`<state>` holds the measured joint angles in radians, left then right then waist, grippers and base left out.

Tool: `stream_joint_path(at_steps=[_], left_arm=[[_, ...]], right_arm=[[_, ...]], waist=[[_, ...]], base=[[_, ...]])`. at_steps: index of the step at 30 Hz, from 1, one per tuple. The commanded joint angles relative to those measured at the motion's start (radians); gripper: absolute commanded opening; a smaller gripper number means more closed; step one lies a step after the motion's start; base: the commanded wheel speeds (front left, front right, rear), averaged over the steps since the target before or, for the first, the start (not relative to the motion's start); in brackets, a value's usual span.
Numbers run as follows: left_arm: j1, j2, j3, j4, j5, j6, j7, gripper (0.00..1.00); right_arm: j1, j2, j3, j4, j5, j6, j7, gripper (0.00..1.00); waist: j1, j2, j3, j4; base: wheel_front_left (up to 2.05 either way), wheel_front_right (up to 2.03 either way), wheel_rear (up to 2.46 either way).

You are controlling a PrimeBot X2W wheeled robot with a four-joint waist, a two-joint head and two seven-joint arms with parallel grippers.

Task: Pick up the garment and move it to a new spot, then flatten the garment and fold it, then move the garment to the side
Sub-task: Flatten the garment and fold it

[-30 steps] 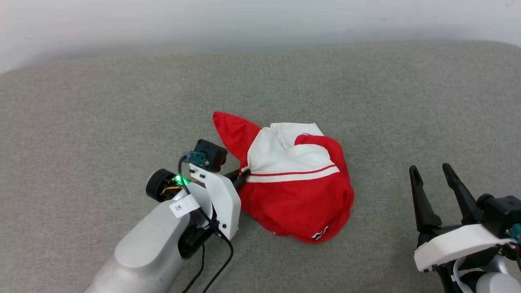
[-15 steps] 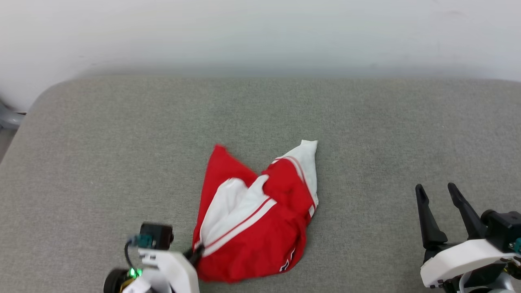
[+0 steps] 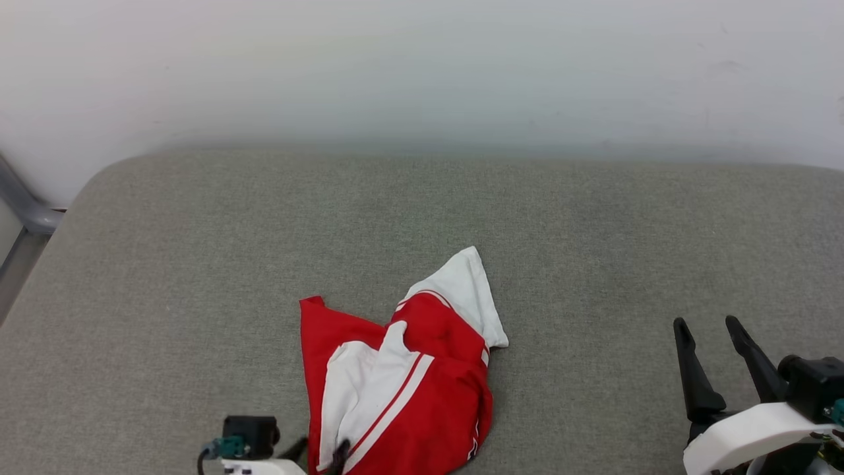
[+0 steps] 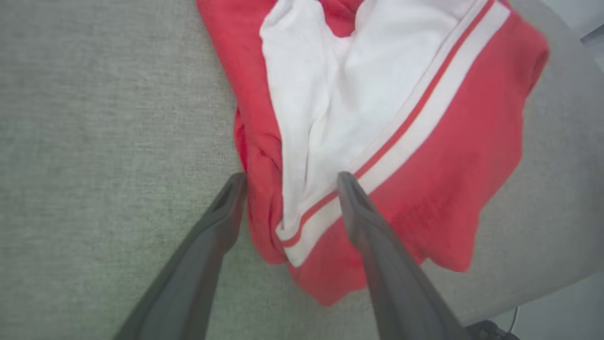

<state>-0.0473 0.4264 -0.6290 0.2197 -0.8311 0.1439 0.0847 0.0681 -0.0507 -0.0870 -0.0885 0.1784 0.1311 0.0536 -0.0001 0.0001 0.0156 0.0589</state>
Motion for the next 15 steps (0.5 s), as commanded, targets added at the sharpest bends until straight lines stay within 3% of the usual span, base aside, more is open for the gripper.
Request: stream_joint_path(at_steps=[1,12,15], left_arm=[[-0.015,0.006,0.016,-0.021,0.025,0.016,-0.046,1.0],[-0.074,0.02,0.089,-0.141,0.196,0.066,-0.329,1.0],[-0.091,0.011,0.111,-0.185,0.236,0.072,-0.345,1.0]], right_arm=[[0.016,0.001,-0.004,-0.006,0.003,-0.001,0.006,1.0],[0.019,0.001,-0.031,-0.009,0.005,-0.001,0.038,1.0],[-0.011,0.001,-0.035,0.012,0.017,-0.001,0.065,1.0]], waist=[[0.0001,-0.0001,-0.006,-0.001],[0.0001,-0.0001,-0.009,0.012],[0.0001,-0.0001,0.007,0.029]], base=[[0.0,0.0,0.0],[0.0,0.0,0.0],[0.0,0.0,0.0]])
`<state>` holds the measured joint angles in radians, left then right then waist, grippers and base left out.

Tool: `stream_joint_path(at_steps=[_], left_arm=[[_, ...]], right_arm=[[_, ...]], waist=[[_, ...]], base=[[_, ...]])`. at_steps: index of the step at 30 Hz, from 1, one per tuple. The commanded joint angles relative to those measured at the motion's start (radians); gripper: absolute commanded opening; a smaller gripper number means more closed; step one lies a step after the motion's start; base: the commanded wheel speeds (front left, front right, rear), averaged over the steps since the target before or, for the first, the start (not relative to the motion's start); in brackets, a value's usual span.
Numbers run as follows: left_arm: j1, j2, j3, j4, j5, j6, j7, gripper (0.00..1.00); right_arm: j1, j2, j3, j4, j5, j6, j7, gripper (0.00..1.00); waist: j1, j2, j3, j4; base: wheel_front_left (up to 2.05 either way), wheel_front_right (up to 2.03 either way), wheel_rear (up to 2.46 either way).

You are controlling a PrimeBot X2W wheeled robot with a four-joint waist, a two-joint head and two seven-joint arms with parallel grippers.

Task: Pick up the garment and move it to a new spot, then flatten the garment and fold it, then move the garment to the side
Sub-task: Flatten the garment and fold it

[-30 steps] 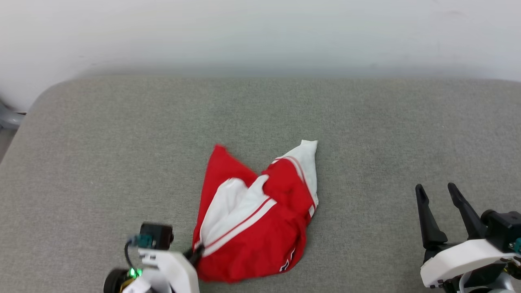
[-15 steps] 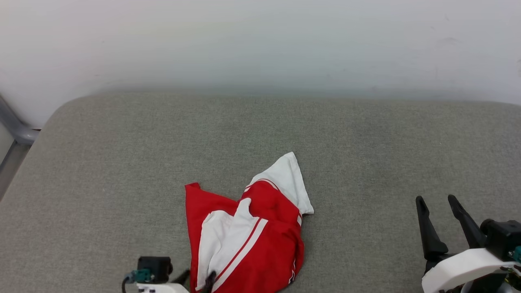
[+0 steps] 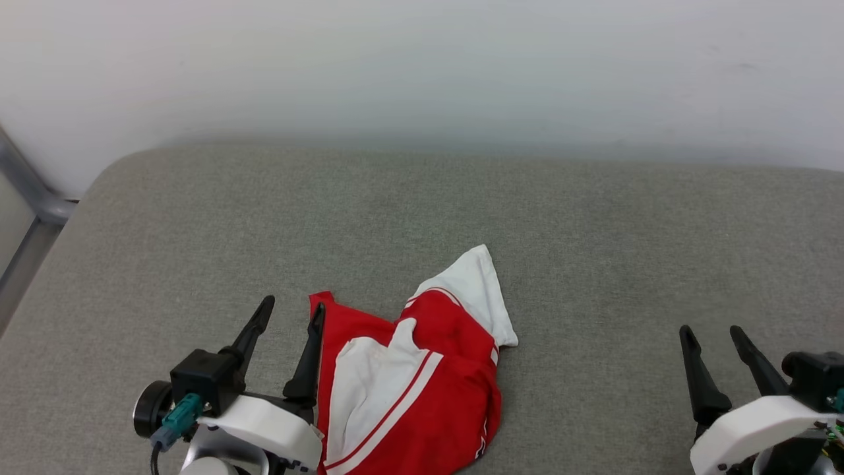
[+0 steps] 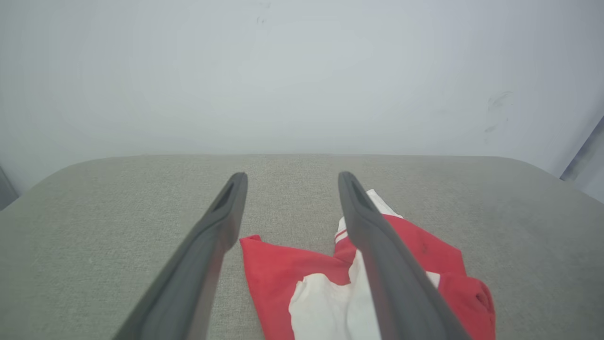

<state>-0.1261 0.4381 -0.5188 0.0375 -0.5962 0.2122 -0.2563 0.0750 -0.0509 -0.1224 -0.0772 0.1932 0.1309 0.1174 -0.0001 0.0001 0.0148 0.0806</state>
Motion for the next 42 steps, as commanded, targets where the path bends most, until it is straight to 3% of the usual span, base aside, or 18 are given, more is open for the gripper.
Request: stream_joint_path(at_steps=[1,9,20,29,31,42], left_arm=[[-0.016,-0.003,0.011,-0.012,0.012,0.003,-0.005,1.0],[-0.057,-0.051,0.09,-0.099,0.094,-0.03,-0.009,1.0],[-0.109,-0.13,0.145,-0.099,0.161,-0.123,-0.009,1.0],[-0.104,-0.188,0.206,-0.062,0.201,-0.177,-0.009,1.0],[-0.098,-0.197,0.219,-0.053,0.208,-0.184,-0.009,1.0],[-0.038,-0.211,0.249,0.007,0.226,-0.2,-0.009,1.0]], right_arm=[[-0.03,0.001,0.002,0.013,0.008,0.0,0.013,1.0],[-0.213,0.001,0.068,0.188,0.033,0.0,0.187,1.0],[-0.502,-0.024,0.284,0.453,0.067,0.0,0.47,1.0],[-0.547,-0.025,0.376,0.683,0.132,0.0,0.618,1.0],[-0.541,-0.023,0.39,0.706,0.159,0.001,0.647,0.0],[-0.561,-0.101,0.337,0.522,0.16,0.0,0.464,0.0]], waist=[[0.0001,-0.0001,0.015,0.012],[0.0001,-0.0001,0.101,0.068],[0.0001,-0.0001,0.211,0.15],[0.0001,-0.0001,0.239,0.18],[0.0001,-0.0001,0.234,0.179],[0.0001,-0.0001,0.144,0.119]], base=[[0.0,0.0,0.0],[0.0,0.0,0.0],[0.0,0.0,0.0],[0.0,0.0,0.0],[0.0,0.0,0.0],[0.0,0.0,0.0]])
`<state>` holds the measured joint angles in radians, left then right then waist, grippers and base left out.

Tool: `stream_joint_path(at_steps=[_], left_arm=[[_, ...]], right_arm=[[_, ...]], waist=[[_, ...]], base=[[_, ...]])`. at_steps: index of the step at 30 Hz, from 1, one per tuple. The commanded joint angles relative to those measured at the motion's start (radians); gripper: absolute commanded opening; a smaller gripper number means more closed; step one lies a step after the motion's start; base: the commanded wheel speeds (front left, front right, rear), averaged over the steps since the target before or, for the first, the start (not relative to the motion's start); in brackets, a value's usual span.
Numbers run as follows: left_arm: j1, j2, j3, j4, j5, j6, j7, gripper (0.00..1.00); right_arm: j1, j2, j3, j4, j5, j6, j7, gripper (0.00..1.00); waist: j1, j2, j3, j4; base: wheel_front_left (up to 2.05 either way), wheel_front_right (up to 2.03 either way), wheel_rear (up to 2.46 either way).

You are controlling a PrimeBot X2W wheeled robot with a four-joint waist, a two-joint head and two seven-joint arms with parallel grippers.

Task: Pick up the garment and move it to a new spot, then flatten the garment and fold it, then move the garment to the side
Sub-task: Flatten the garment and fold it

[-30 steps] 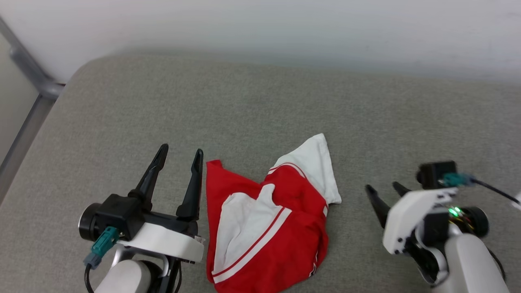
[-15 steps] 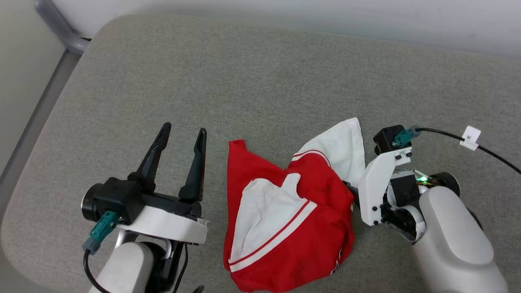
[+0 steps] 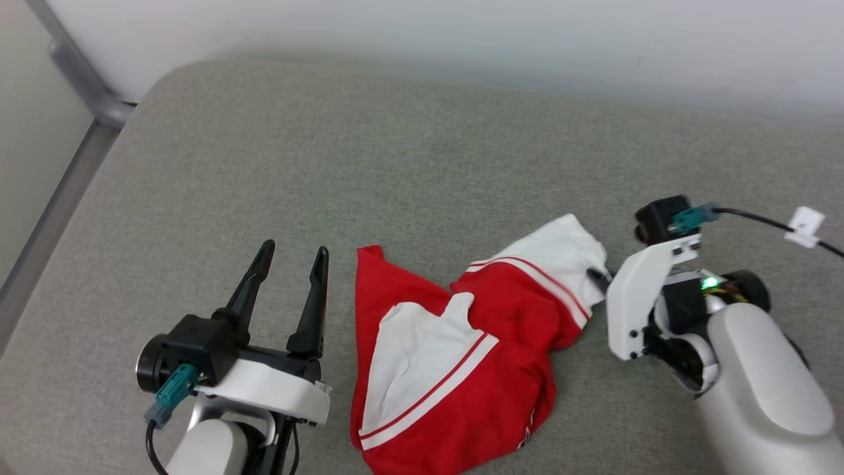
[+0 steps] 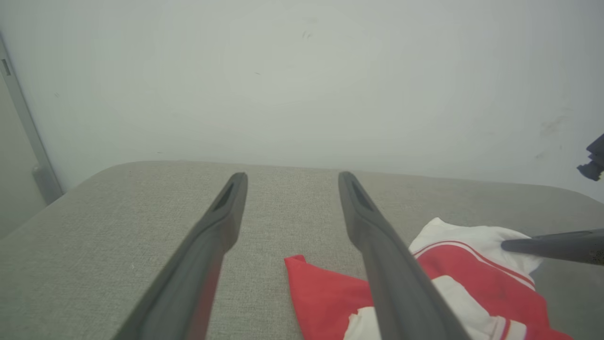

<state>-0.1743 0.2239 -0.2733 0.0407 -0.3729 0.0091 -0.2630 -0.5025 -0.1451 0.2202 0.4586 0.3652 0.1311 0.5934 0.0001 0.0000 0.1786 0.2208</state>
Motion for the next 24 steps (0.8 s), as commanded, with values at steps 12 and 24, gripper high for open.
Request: stream_joint_path(at_steps=[12,24], left_arm=[[0.084,0.027,0.005,0.021,-0.017,0.017,0.029,1.0],[0.127,0.033,-0.009,0.04,-0.031,0.025,0.048,1.0]], right_arm=[[0.322,-0.015,-0.309,-0.345,-0.149,-0.001,-0.036,0.0],[0.623,0.094,-0.443,-0.368,-0.135,-0.001,-0.19,1.0]], waist=[[-0.0001,0.0,-0.088,-0.105],[-0.0001,0.0,-0.11,-0.124]], base=[[0.0,0.0,0.0],[0.0,0.0,0.0]])
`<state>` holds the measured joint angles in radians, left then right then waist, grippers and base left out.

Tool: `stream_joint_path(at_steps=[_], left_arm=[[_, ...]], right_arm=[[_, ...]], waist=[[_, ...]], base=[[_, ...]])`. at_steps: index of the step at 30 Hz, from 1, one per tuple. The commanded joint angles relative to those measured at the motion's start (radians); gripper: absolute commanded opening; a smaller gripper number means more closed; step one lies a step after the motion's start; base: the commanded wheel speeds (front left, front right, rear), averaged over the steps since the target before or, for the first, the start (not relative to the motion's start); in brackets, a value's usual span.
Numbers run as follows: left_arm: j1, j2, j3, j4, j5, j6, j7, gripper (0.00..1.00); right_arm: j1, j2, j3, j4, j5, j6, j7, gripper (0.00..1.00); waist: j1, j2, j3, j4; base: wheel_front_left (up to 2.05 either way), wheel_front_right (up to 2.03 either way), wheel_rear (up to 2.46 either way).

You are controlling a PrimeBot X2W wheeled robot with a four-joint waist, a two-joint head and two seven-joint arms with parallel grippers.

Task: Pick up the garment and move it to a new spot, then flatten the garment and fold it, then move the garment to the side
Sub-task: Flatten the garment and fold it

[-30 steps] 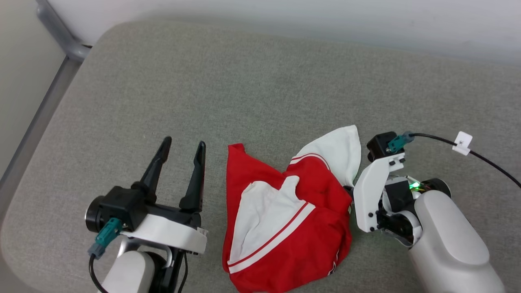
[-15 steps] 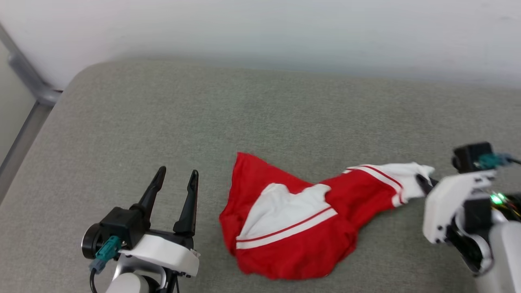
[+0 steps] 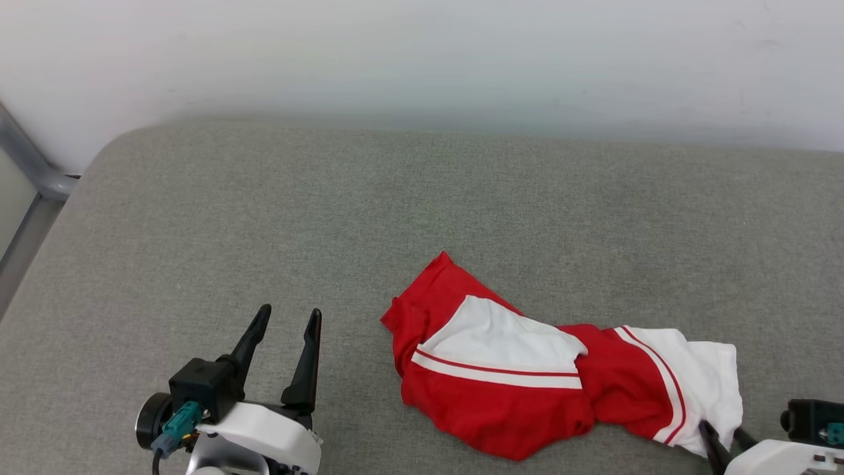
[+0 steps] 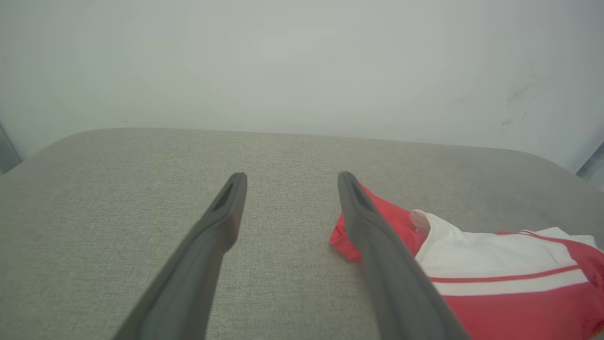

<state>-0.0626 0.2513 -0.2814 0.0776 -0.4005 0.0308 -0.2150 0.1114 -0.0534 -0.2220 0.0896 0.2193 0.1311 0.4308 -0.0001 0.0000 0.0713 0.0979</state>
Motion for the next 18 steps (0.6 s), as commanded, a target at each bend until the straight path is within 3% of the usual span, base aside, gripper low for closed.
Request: stream_joint_path(at_steps=[1,9,18], left_arm=[[0.017,0.006,-0.002,0.006,-0.005,0.003,0.001,1.0],[0.042,0.012,-0.007,0.013,-0.009,0.015,0.013,1.0],[0.048,0.019,-0.006,0.016,-0.018,0.022,0.028,1.0]], right_arm=[[0.009,0.003,0.003,0.004,0.028,-0.001,-0.072,1.0],[-0.006,0.004,0.041,-0.05,0.011,-0.001,-0.391,1.0],[0.013,0.004,0.086,-0.139,-0.021,-0.001,-0.432,1.0]], waist=[[0.0001,0.0,-0.007,-0.001],[0.0001,0.0,-0.041,-0.005],[0.0001,0.0,-0.075,-0.011]], base=[[0.0,0.0,0.0],[0.0,0.0,0.0],[0.0,0.0,0.0]])
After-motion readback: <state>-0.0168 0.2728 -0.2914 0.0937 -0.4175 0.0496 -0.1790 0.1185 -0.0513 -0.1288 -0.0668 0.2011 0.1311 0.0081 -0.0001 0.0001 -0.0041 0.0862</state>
